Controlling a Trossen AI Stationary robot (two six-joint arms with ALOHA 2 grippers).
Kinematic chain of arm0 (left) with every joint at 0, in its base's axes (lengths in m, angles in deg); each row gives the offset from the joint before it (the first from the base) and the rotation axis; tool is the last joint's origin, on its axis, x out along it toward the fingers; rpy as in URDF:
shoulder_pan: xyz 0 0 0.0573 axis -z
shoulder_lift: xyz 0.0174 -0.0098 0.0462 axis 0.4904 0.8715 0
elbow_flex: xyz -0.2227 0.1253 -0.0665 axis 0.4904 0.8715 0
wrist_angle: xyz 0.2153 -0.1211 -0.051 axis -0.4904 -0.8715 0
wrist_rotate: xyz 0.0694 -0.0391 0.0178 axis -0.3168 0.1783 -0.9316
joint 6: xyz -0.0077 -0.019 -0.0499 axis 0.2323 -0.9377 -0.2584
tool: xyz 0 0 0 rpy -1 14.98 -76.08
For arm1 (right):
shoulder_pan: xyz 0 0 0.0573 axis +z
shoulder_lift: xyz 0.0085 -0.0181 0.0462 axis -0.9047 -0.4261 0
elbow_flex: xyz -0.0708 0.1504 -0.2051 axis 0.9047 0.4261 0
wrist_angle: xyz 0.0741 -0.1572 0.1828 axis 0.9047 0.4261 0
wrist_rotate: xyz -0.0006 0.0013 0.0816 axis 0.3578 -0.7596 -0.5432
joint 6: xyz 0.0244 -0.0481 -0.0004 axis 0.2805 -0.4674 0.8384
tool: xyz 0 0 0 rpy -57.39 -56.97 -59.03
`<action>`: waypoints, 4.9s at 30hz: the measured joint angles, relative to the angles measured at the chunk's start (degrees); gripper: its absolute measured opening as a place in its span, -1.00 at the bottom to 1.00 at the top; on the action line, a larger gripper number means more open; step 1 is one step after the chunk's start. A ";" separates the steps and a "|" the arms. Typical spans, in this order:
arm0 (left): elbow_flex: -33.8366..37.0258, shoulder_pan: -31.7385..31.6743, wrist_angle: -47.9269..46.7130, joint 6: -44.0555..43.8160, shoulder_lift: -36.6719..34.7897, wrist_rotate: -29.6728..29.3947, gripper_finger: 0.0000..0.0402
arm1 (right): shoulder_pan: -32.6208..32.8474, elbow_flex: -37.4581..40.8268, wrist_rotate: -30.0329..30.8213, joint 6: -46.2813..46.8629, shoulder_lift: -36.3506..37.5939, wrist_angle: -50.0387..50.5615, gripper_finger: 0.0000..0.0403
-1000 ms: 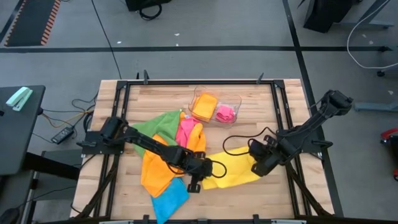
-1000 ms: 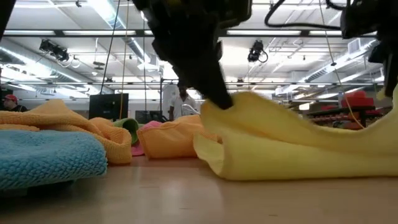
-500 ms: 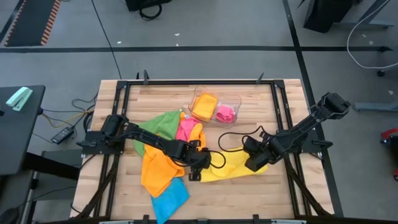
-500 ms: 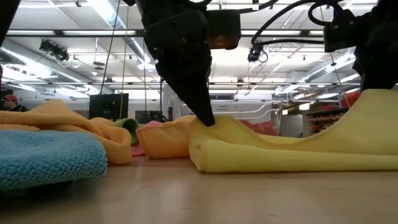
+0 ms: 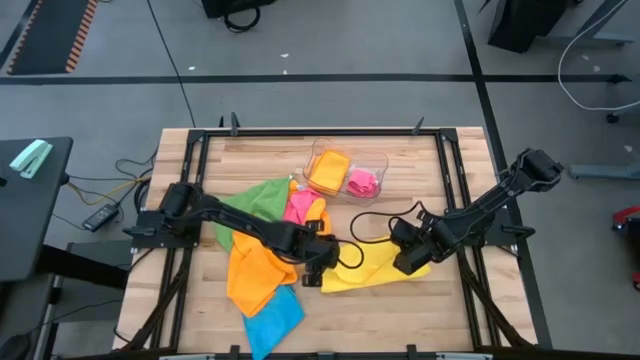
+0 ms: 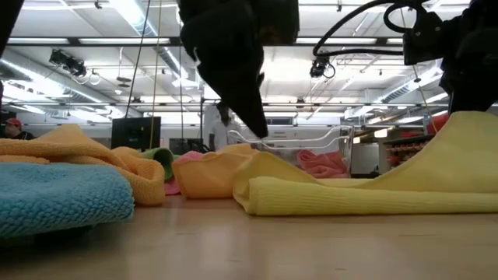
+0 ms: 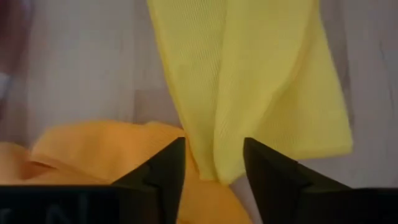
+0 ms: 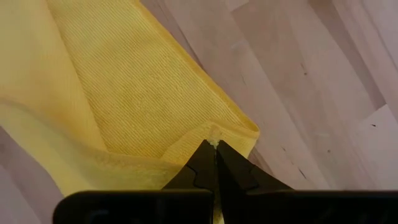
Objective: Fold microfiber towels
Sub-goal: Fold the yellow microfiber cloth
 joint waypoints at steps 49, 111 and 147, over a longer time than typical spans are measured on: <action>-0.06 6.32 5.74 1.21 9.82 5.23 -0.48 | -7.22 6.45 -10.13 7.36 0.16 10.53 -0.74; 0.03 13.38 7.05 40.05 9.82 -7.65 -0.36 | 15.99 -5.55 30.00 -6.64 -0.85 -16.64 -0.16; 0.11 11.45 20.42 38.35 3.26 -17.74 -0.63 | -3.70 16.57 8.88 -5.61 -5.99 -26.28 -0.16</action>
